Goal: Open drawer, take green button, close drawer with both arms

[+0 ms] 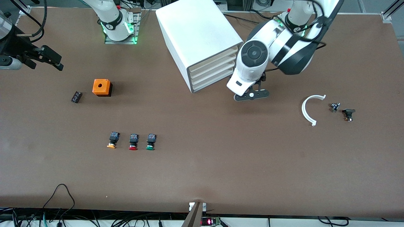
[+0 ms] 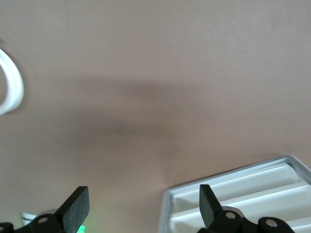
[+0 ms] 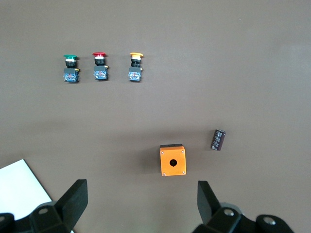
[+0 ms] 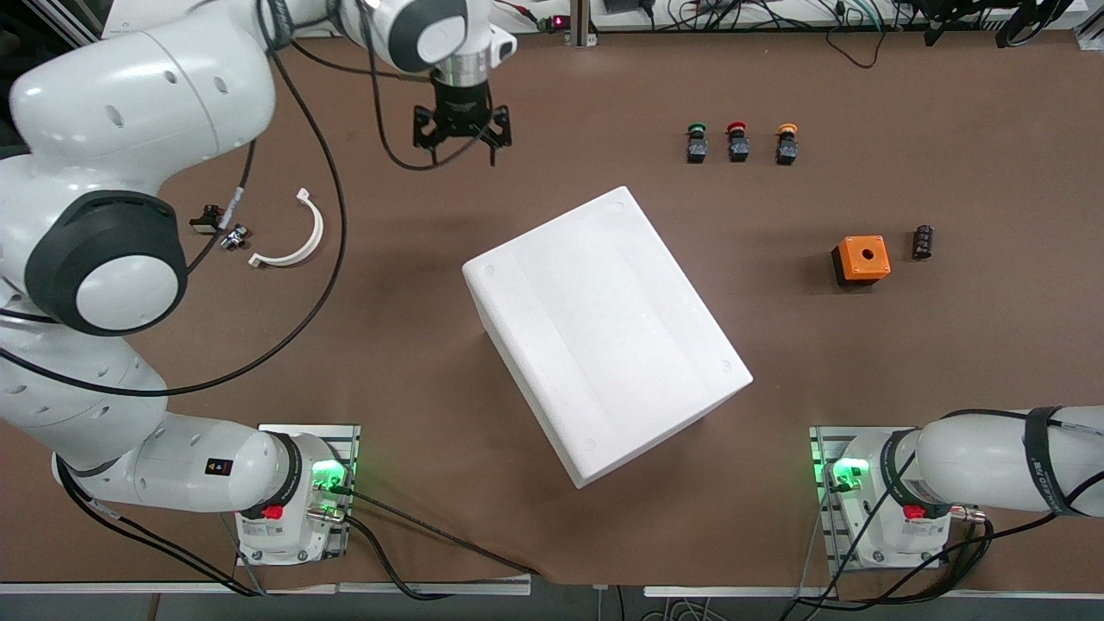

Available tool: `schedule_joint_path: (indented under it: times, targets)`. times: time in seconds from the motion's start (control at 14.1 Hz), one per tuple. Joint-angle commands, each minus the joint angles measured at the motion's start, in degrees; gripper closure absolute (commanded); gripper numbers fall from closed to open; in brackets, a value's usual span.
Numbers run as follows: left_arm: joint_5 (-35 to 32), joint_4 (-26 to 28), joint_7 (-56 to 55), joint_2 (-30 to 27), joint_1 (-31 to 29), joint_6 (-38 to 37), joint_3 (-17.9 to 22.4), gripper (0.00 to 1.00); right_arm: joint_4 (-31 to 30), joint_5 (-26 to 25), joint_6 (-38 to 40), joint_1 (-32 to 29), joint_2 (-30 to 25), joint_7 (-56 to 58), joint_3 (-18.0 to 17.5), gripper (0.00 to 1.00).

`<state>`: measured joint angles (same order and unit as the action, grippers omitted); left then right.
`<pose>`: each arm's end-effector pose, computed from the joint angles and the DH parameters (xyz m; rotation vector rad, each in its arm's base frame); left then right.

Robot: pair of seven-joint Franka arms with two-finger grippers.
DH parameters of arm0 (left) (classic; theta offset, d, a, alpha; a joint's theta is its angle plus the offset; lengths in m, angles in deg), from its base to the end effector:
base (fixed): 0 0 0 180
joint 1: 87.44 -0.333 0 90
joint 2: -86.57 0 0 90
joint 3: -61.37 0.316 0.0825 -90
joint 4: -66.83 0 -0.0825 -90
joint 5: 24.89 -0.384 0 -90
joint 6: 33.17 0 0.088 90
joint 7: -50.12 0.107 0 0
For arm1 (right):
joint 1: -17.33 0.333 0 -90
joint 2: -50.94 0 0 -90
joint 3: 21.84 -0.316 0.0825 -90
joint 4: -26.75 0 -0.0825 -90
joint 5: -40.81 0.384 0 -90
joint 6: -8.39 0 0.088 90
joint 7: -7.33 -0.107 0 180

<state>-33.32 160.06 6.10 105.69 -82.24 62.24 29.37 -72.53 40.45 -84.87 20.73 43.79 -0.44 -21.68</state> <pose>0.5197 -0.3344 0.4333 -2.9893 -0.1355 0.3094 0.5186 0.0286 0.6197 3.1350 -0.1235 0.0317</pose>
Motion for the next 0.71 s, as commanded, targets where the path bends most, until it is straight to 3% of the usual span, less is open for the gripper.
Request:
schedule_joint_path:
  times: [0.0,0.21,0.42,0.64]
  targets:
    - [-1.41,-2.51,10.67,-3.82,-4.57,-5.91,-0.34,0.0,-0.12,-0.95,1.75,0.03,-0.59,-4.78,-0.51,0.0]
    - [-0.63,-5.16,22.88,-7.06,-8.44,-7.78,1.93,0.0,2.76,-0.96,2.99,0.03,1.34,-4.53,-0.6,0.0]
    - [2.26,-4.2,38.26,-11.55,-8.02,-7.34,11.23,0.0,6.2,-1.04,3.79,0.12,3.02,-4.1,-0.6,0.0]
    - [7.18,0.44,50.58,-17.0,-7.66,-5.42,20.29,0.0,6.39,-0.78,3.79,0.03,3.19,-2.78,-0.51,0.0]
